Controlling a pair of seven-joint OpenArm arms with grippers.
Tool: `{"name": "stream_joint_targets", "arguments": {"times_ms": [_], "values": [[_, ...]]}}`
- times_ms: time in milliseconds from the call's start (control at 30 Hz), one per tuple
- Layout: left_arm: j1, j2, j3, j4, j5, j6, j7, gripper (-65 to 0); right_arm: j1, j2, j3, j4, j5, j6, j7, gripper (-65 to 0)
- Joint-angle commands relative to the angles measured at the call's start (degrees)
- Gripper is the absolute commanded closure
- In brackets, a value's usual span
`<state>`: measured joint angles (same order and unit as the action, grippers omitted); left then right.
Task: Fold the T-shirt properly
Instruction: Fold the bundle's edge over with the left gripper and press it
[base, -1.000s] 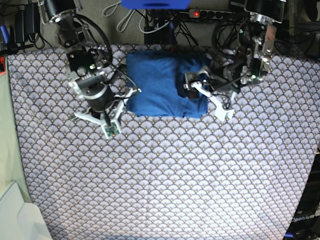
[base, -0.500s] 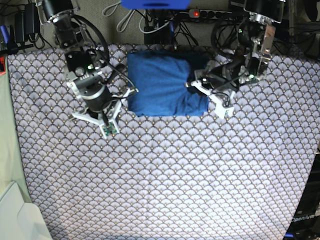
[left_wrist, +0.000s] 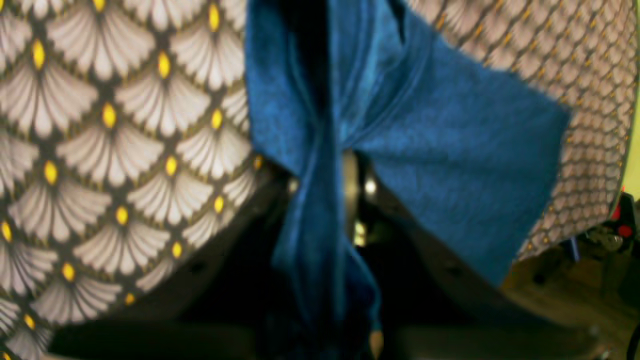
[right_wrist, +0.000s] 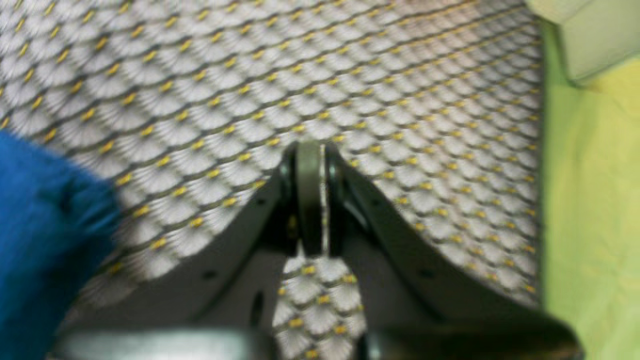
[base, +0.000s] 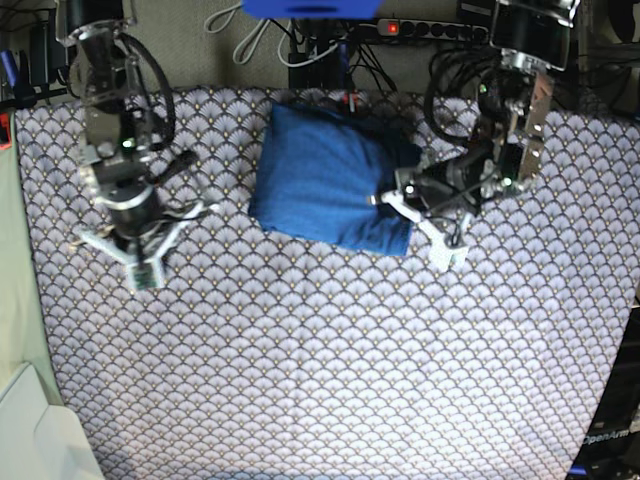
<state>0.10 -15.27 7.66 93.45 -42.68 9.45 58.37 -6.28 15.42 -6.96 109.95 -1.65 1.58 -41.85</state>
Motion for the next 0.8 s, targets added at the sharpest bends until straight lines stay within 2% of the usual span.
{"name": "stream_joint_targets", "arguments": {"times_ms": [0,67,233,367,467,567,767], "values": [[-2.34,-0.78,1.09,0.92,-1.15,0.44,-0.74,0.0,-0.27,0.54,1.91,1.3,-0.5,-0.31,1.1,0.0],[-5.33,-2.36,5.57,0.31,-1.15,0.44,-0.83,-0.3,-0.88,0.54,4.19,2.36,-0.5,0.48,1.1,0.0],[-14.91,-2.97,18.93,-6.72,-1.15,0.44,-0.83,-0.1,-2.29,0.27,12.54,2.71,-0.59,8.39,1.1,0.0],[-22.3,-2.45,28.95,-10.77,-1.15,0.44,-1.36,-0.1,-3.61,0.27,17.91,2.88,-0.59,9.45,1.1,0.0],[-27.4,-2.01,34.76,-11.12,0.35,0.44,-1.36,-0.1,-3.96,0.27,21.77,2.88,-0.59,13.23,1.1,0.0],[-30.47,0.37,38.8,-11.3,3.69,0.44,-0.92,-0.1,-4.05,0.27,25.73,2.88,-0.59,15.6,1.1,0.0],[-30.82,5.11,44.08,-11.12,13.71,0.35,-1.27,-0.1,-4.13,0.27,29.07,2.8,-0.59,15.78,1.1,0.0]]}}
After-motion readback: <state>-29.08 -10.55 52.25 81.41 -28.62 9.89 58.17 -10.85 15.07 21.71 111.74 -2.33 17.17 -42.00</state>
